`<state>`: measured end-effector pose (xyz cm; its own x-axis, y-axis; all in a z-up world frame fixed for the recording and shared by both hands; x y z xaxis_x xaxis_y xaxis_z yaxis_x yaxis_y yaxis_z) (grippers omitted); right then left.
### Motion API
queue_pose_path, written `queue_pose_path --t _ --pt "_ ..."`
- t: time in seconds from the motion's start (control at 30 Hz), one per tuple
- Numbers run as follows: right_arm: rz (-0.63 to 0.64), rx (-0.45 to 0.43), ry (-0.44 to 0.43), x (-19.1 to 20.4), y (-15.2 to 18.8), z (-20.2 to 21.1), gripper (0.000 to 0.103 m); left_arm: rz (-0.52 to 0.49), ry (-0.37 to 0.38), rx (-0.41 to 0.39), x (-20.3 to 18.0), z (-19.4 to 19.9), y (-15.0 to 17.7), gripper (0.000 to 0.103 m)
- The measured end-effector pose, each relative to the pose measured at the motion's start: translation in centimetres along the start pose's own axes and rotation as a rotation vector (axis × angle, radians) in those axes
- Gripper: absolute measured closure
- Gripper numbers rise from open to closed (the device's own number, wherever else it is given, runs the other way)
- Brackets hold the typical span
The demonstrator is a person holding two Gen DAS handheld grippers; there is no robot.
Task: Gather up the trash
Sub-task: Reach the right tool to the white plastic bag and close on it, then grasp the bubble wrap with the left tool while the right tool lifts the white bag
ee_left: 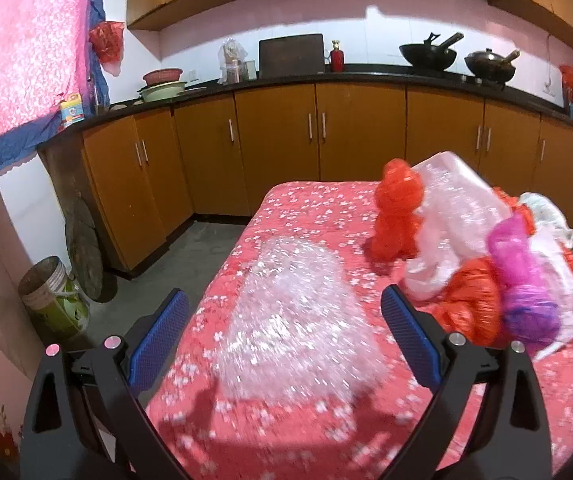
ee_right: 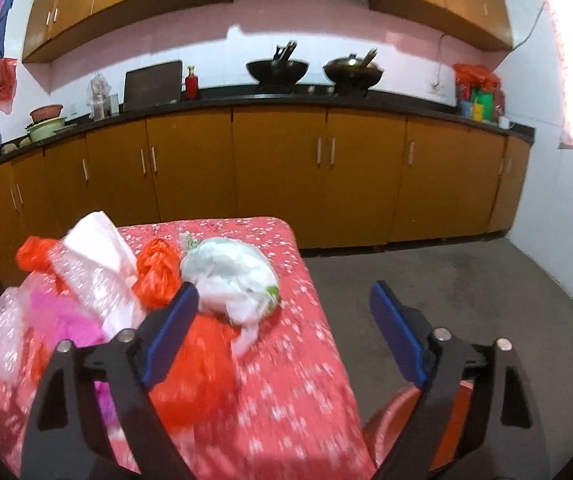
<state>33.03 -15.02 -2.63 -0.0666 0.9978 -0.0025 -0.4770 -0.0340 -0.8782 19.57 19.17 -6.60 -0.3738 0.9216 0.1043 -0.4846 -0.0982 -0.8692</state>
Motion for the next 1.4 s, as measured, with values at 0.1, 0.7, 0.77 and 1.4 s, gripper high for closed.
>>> queue_pose_path --t 0.1,0.7,0.77,1.4 --pt "0.004 0.068 -0.026 0.3 -0.4 -4.3 0.022 -0.006 -0.007 0.034 0.4 -1.7 0.2 0.007" --pt "0.077 0.2 -0.091 3.0 0.9 -13.0 0.064 0.008 0.031 0.185 0.9 -7.0 1.1 0.007" --pt "0.101 0.187 -0.078 3.2 0.9 -12.9 0.07 0.008 0.029 0.184 0.8 -7.0 0.9 0.007" --pt "0.091 0.178 -0.058 2.9 1.3 -11.9 0.079 -0.012 0.12 0.331 -2.1 -11.0 0.7 0.063"
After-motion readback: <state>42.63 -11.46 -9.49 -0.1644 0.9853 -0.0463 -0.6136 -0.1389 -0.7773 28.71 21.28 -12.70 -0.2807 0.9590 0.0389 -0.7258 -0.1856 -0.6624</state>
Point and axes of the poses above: each gripper's, at about its wrist camera, not at the fingertips, and z roughly against the way its jaws point, x to its left, y to its underside, the point moved 4 cm from there along -z, roughly the way its jaws point
